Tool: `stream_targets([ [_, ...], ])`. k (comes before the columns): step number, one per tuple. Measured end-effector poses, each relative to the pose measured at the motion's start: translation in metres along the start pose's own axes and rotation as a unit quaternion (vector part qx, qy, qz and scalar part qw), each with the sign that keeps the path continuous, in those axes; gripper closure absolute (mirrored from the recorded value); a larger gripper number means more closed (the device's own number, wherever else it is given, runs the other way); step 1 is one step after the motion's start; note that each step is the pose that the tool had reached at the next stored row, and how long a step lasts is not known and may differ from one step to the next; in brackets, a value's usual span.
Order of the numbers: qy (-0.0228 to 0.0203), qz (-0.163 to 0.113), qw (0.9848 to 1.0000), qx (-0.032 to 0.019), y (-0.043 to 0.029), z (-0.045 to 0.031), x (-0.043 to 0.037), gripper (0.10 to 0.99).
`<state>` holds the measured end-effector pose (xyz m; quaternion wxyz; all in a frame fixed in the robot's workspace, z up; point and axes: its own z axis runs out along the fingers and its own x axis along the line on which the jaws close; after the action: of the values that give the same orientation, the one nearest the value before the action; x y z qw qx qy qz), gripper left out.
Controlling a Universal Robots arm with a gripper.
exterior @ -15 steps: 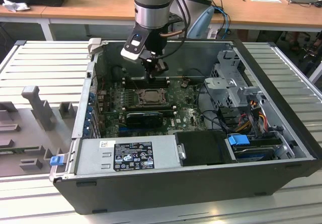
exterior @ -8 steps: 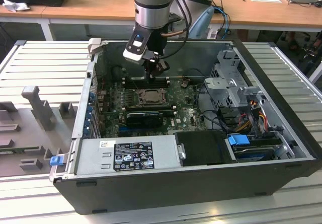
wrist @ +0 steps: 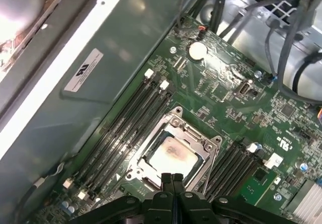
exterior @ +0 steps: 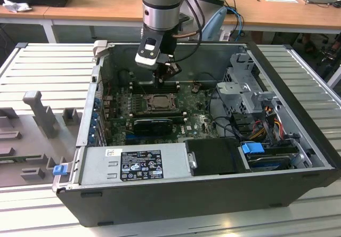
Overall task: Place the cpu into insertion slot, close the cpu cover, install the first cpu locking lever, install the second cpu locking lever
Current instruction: 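Install the first cpu locking lever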
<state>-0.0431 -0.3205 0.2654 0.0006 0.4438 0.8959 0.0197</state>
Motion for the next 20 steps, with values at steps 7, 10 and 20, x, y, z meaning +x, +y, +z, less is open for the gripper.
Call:
stream_targets([
  [7, 0.0013, -0.034, 0.9994, 0.0005, 0.0002, -0.0055, 0.0001, 0.98],
  [10, 0.0023, -0.066, 0.9978, 0.0011, 0.0002, -0.0054, 0.0001, 0.98],
  [20, 0.0066, -0.184, 0.9828, 0.003, 0.0002, -0.0053, 0.0001, 0.98],
])
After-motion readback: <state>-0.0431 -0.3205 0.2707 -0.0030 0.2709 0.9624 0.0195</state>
